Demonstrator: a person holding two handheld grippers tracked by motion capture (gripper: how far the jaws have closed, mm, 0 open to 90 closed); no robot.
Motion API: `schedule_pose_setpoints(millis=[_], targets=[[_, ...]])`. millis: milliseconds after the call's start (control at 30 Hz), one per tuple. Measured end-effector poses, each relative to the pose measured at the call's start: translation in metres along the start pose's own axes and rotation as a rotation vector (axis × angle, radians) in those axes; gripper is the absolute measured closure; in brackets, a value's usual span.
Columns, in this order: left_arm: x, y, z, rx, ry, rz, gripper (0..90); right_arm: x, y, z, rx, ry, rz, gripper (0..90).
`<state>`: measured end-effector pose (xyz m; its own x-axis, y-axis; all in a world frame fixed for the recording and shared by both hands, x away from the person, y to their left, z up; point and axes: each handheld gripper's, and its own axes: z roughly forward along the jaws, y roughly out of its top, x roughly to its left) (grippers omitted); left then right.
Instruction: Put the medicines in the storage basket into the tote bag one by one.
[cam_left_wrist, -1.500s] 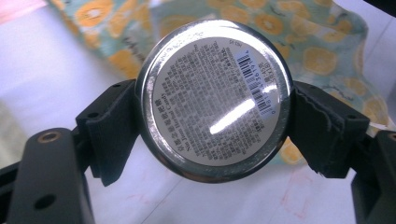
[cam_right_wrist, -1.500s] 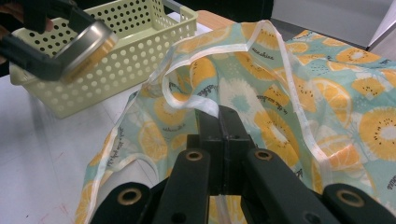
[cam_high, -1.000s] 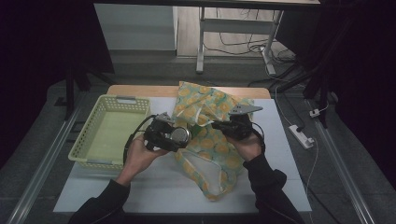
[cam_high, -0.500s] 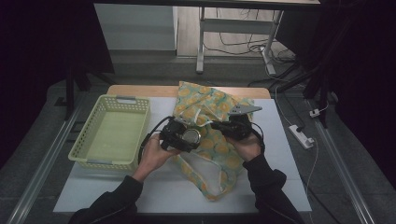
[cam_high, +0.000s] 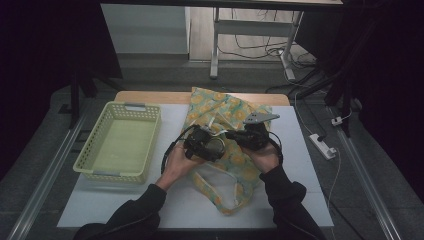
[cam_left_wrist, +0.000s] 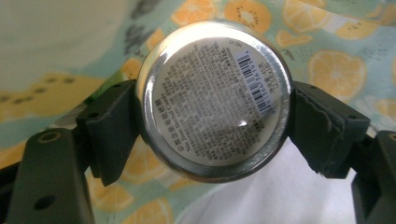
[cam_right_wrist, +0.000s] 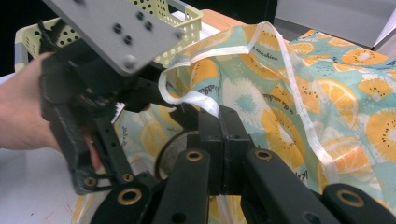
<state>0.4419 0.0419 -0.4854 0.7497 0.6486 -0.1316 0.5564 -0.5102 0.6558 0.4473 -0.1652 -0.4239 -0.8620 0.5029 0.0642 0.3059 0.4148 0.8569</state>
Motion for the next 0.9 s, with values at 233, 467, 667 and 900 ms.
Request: schedule_pose_setpoints(millis=[233, 467, 667, 900], targets=[[0.012, 0.002, 0.01, -0.003, 0.026, -0.021, 21.1, 0.0, -0.001, 0.001, 0.005, 0.0, 0.001, 89.8], [0.022, 0.006, 0.017, -0.008, 0.053, -0.041, 21.1, -0.001, -0.002, 0.004, 0.016, 0.0, 0.001, 89.8], [0.023, 0.007, 0.027, -0.004, 0.094, -0.041, 21.0, -0.001, -0.003, 0.006, 0.023, 0.0, 0.004, 89.8], [0.025, 0.006, 0.037, 0.005, 0.119, -0.039, 20.8, -0.001, -0.004, 0.008, 0.033, -0.002, 0.004, 89.8]])
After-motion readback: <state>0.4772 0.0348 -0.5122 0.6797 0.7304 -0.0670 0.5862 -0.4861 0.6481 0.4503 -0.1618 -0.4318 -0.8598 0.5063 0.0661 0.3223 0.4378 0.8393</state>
